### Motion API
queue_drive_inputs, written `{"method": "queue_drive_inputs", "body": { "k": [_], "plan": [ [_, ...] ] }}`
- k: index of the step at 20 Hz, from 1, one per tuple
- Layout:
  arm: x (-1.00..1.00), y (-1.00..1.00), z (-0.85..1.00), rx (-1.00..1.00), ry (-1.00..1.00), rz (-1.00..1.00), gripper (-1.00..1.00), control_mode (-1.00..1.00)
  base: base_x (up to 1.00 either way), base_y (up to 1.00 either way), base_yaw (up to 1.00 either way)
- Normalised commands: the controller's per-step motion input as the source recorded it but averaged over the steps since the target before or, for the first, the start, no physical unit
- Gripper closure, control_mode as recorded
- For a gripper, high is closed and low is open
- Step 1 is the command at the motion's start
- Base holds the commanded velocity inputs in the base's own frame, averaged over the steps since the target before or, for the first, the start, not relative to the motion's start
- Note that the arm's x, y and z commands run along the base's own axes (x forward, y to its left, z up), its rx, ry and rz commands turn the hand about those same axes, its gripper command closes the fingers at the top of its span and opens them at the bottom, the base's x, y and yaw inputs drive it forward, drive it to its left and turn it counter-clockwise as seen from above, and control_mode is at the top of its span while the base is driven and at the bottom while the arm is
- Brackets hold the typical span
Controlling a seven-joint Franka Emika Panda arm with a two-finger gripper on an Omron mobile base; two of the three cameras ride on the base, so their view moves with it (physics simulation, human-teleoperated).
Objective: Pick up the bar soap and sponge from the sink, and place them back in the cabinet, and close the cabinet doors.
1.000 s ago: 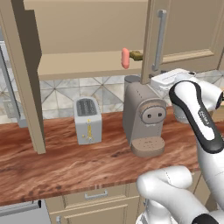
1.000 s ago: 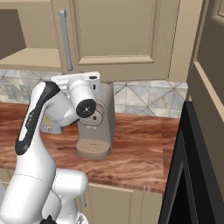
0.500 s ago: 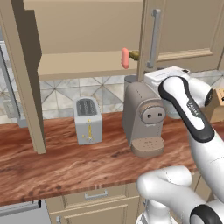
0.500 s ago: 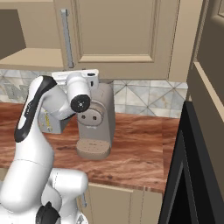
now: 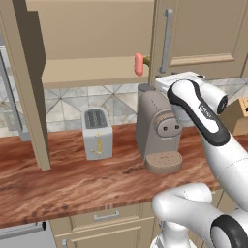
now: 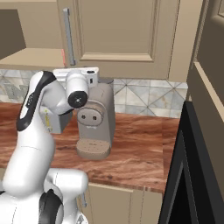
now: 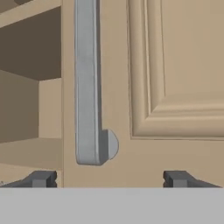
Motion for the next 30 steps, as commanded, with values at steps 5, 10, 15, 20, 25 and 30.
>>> {"method": "queue_drive_inputs", "body": {
  "k": [5, 10, 15, 20, 25, 30],
  "plan": [
    [0.22, 0.00, 0.00, 0.00, 0.00, -0.03, -1.00, -1.00, 0.00, 0.00, 0.00],
    [0.26, 0.00, 0.00, 0.00, 0.00, -0.02, -1.00, -1.00, 0.00, 0.00, 0.00],
    [0.22, 0.00, 0.00, 0.00, 0.00, -0.01, -1.00, -1.00, 0.00, 0.00, 0.00],
    [0.20, 0.00, 0.00, 0.00, 0.00, 0.00, -1.00, -1.00, 0.00, 0.00, 0.00],
    [0.06, 0.00, 0.00, 0.00, 0.00, 0.00, -1.00, -1.00, 0.00, 0.00, 0.00],
    [-0.16, 0.00, 0.00, 0.00, 0.00, 0.00, -1.00, -1.00, 0.00, 0.00, 0.00]
  ]
}}
